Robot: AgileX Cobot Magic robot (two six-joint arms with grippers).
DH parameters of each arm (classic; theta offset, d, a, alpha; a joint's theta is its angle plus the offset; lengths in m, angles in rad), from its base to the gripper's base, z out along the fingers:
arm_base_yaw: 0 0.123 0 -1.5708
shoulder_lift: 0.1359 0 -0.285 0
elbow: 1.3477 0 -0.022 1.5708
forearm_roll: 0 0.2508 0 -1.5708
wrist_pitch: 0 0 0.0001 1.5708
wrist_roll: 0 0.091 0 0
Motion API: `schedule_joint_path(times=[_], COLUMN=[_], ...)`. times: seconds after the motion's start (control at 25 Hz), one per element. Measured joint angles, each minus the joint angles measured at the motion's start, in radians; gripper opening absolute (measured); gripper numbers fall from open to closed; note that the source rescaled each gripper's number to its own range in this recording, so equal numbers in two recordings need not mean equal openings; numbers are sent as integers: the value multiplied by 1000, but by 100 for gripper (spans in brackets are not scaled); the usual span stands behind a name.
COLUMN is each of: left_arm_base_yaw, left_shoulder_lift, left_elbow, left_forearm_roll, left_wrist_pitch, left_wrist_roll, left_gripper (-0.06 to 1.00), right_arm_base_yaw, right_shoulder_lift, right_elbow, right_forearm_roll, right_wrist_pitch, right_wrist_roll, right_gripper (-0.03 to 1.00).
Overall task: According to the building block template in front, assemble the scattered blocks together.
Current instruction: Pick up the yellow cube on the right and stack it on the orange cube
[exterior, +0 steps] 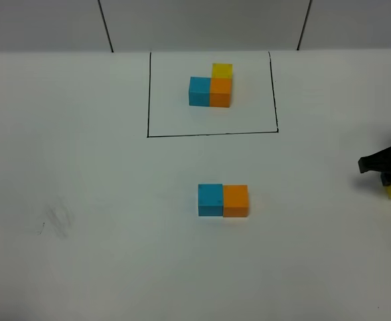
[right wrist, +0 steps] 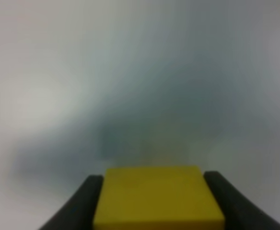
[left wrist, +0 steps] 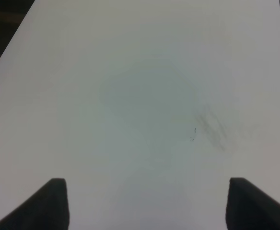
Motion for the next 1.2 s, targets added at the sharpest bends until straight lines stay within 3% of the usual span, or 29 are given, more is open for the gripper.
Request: schedule_joint_path(times=[0.28, 0.44, 0.76, 0.96, 1.2], left_arm_base_yaw=[0, 0, 0, 0, 0], left_shoulder_lift=[0, 0, 0, 0, 0], left_elbow=[0, 0, 0, 0, 0], left_forearm_roll=[0, 0, 0, 1, 1], left_wrist_pitch=[0, 0, 0, 0, 0], left_wrist_roll=[0, 0, -1, -1, -1], left_gripper=[54, 54, 54, 54, 54], right_arm_base_yaw=[111, 258, 488, 565, 619], right_shoulder_lift=[-151, -125, 57, 159, 210], right_elbow=[-85, -160, -384, -497, -515], right_forearm_roll=[75, 89, 4, 3, -23], right_wrist_pitch=[85, 116, 287, 335, 329], right_wrist_roll=[137, 213, 577, 677, 775], right_gripper=[18, 18, 18, 18, 18])
